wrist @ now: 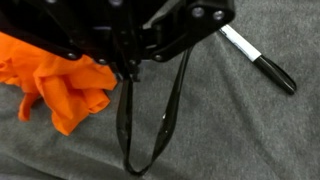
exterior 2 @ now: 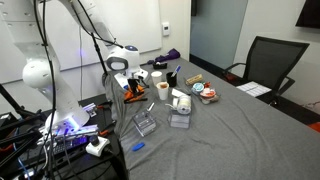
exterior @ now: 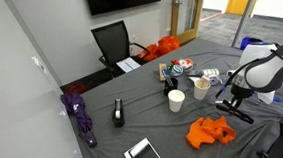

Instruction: Move the black tongs to the left.

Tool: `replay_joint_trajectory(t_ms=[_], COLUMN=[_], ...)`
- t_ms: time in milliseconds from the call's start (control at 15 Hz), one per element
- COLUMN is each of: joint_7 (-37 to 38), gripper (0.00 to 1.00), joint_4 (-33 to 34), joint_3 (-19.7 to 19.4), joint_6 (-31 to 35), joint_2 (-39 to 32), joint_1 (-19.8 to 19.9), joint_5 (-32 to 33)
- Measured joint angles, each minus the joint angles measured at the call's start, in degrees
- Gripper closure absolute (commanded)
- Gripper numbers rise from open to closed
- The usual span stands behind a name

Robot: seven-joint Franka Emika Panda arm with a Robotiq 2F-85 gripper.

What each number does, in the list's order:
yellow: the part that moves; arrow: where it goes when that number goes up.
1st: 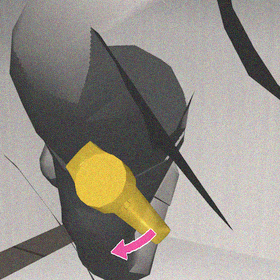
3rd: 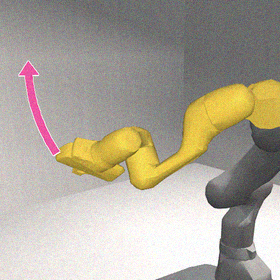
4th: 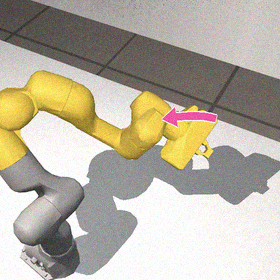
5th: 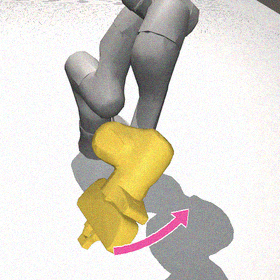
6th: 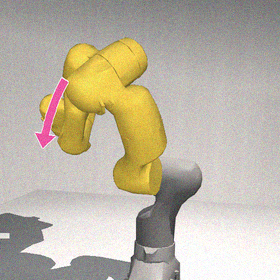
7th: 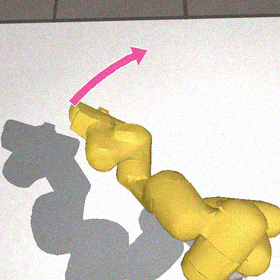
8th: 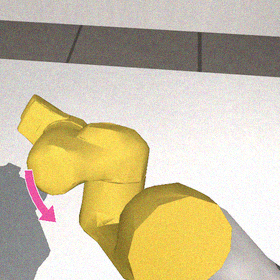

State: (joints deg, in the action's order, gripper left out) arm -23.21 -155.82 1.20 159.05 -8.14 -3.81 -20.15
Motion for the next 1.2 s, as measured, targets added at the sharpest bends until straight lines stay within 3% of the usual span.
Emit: replay_joint_trajectory(t_ms=[467, 533, 600, 733, 1200], joint_7=[1.2, 1.3, 1.7, 4.3, 9.0], gripper=[0.98, 0.67, 0.66, 0.53, 0.04], joint_4=[1.3, 1.3, 1.3, 1.3, 1.3], joint_3=[3.0, 3.6, 4.0, 3.9, 3.1], joint_6=[3.4, 3.8, 4.2, 4.6, -3.5], joint_2=[-3.1, -3.1, -3.1, -3.3, -1.0], joint_1=[4.6, 5.2, 5.6, 5.7, 6.2], joint_5=[-0.2, -0.6, -0.8, 0.6, 4.5])
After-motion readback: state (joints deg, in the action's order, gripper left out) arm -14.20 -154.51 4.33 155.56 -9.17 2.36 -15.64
